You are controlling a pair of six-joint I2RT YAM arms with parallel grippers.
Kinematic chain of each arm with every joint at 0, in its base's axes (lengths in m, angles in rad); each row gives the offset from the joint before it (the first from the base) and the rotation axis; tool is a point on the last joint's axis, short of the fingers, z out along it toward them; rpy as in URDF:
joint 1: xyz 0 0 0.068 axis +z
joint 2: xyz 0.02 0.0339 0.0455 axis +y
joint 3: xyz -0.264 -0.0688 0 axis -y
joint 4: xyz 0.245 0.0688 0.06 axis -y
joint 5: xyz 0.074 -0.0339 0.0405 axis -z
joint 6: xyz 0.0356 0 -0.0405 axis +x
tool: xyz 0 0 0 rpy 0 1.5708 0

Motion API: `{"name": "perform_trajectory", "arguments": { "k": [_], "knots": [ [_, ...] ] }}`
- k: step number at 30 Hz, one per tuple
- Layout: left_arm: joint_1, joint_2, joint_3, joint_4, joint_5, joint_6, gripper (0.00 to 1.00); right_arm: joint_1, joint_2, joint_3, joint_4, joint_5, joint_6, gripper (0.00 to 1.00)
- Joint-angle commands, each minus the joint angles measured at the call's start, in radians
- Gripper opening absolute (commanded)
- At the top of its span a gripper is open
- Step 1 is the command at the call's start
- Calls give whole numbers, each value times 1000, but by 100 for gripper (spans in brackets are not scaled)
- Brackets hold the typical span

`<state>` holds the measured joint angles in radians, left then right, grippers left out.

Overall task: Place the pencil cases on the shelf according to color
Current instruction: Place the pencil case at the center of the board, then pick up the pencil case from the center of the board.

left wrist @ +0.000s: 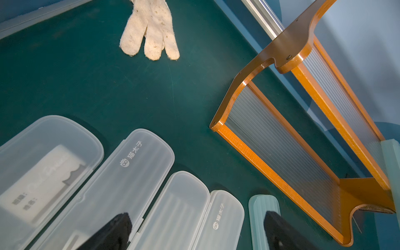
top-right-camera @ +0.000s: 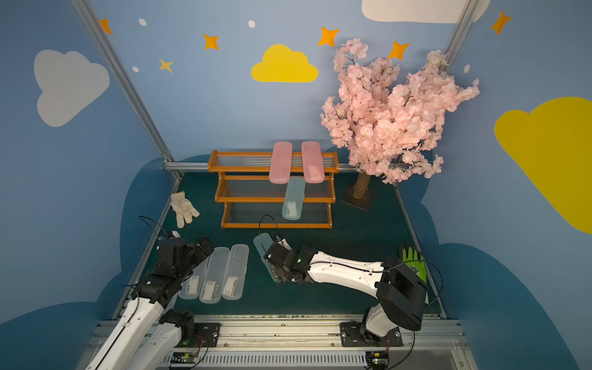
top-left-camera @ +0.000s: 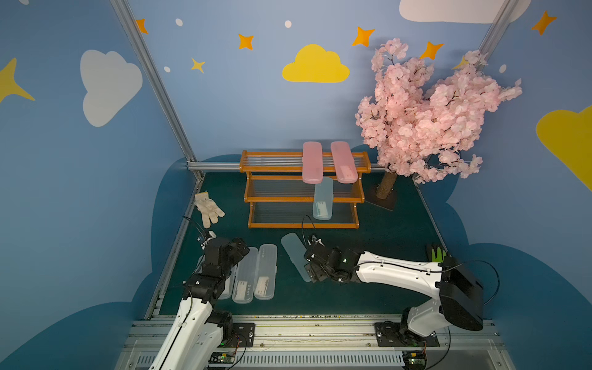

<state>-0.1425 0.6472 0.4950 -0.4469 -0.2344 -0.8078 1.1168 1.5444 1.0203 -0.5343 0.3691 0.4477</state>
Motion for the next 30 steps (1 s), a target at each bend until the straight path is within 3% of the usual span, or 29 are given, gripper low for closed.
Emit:
{"name": "perform_trajectory", "arguments": {
  "k": [1,4,11,22,30],
  "knots": [
    [-3,-6,-6,1,9,21,100,-20,49,52,-34,-138,-40,98],
    [-4,-9,-17,4,6,16,100,-16,132,134,-115,-178,-66,99],
    [-4,-10,-18,-7,8,17,100,-14,250,204,-95,-255,-66,99],
    [-6,2,-25,4,13,19,100,30,378,275,-172,-82,-26,99],
    [-6,-12,-29,1,6,22,100,30,448,282,-163,-41,-23,91]
  ]
}}
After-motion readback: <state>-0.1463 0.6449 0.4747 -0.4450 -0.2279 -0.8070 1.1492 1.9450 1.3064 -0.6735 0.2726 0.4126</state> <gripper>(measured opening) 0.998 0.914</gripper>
